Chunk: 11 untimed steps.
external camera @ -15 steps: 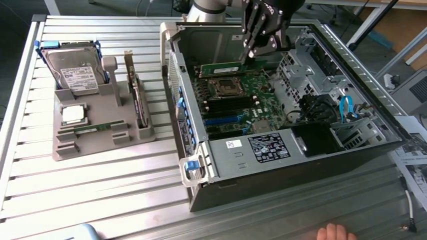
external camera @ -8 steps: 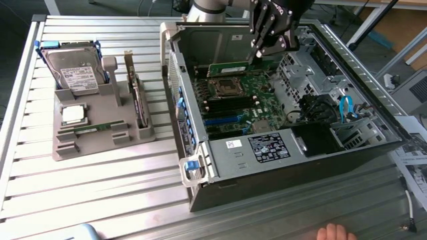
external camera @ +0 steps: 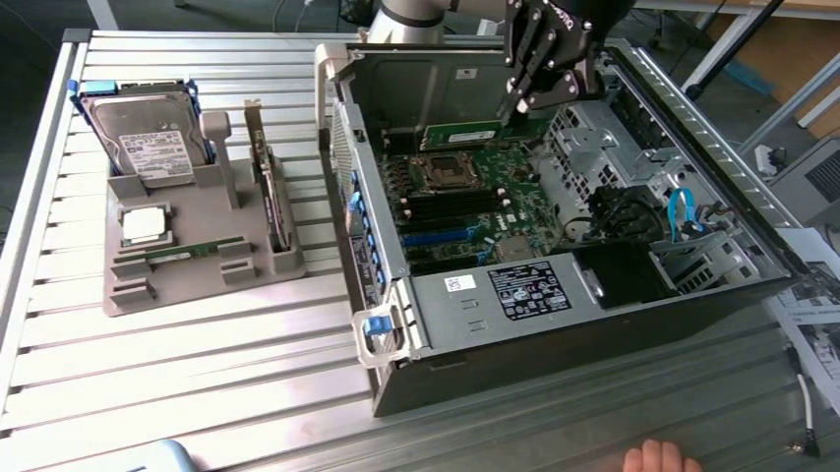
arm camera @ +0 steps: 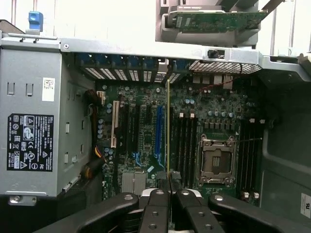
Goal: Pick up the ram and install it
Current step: 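Pick up the ram and move it above insertion slot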
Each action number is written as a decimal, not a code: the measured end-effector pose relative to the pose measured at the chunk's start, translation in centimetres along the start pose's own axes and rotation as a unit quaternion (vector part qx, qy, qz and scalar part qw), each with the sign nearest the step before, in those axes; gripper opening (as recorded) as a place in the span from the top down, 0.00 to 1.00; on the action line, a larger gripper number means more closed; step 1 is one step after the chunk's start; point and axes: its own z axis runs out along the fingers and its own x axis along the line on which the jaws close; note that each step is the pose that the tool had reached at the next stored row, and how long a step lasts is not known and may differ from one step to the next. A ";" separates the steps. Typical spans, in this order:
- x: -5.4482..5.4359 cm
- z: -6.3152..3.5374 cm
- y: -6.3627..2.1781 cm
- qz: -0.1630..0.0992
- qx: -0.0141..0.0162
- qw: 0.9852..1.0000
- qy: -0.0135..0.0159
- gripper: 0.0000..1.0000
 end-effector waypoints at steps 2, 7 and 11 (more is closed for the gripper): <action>0.0 0.00 -0.30 0.000 0.000 1.000 0.000 0.88; 0.1 -0.02 -1.32 0.000 -0.002 1.000 0.000 0.88; 0.1 0.04 -1.37 0.000 -0.002 1.000 0.000 0.88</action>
